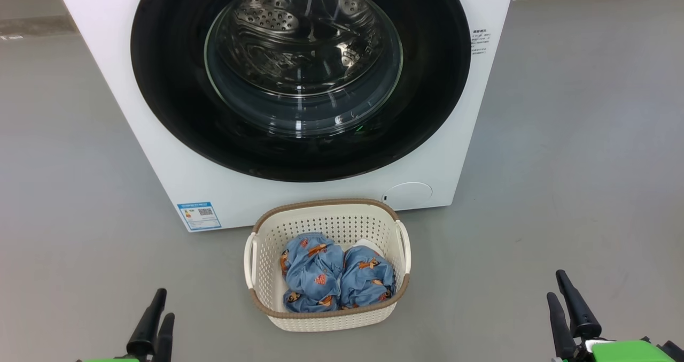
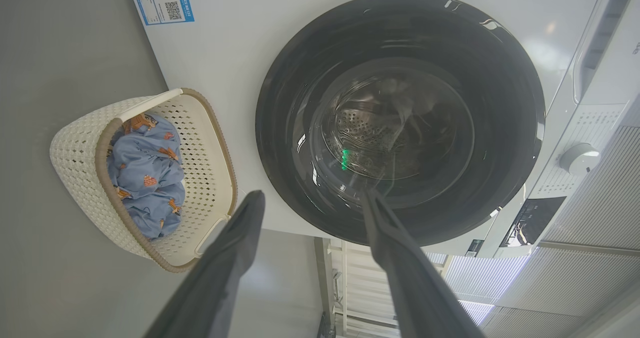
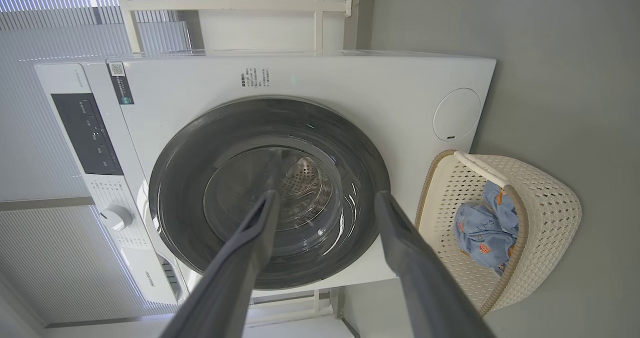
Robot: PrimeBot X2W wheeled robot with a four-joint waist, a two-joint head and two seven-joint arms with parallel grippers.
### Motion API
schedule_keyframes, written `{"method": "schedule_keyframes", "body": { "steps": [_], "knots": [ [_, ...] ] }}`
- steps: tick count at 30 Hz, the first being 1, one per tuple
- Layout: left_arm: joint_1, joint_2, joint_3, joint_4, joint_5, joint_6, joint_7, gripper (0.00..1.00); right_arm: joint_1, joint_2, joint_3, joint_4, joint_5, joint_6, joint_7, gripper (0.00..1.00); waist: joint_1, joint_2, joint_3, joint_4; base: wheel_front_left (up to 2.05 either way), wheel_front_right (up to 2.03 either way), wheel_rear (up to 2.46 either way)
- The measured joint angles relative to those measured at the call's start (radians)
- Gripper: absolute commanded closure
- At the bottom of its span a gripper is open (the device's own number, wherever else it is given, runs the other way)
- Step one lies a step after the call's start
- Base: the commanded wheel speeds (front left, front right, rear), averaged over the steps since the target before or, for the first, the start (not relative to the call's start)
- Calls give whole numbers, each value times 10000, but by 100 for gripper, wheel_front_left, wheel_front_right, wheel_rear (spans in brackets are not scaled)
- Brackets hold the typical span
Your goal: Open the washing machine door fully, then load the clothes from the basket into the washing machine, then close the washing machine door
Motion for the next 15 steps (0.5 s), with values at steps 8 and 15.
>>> {"method": "schedule_keyframes", "body": {
  "steps": [8, 15],
  "knots": [
    [-3, 178, -127, -100, 284, 0, -314, 0, -177, -63, 263, 0, -545, 0, -234, 0, -3, 0, 34, -17, 0, 0, 0],
    [-19, 426, -360, -119, 767, 0, -569, 0, -263, -82, 397, -2, -1356, 0, -447, 0, -3, 0, 47, -24, 0, 0, 0]
  ]
}}
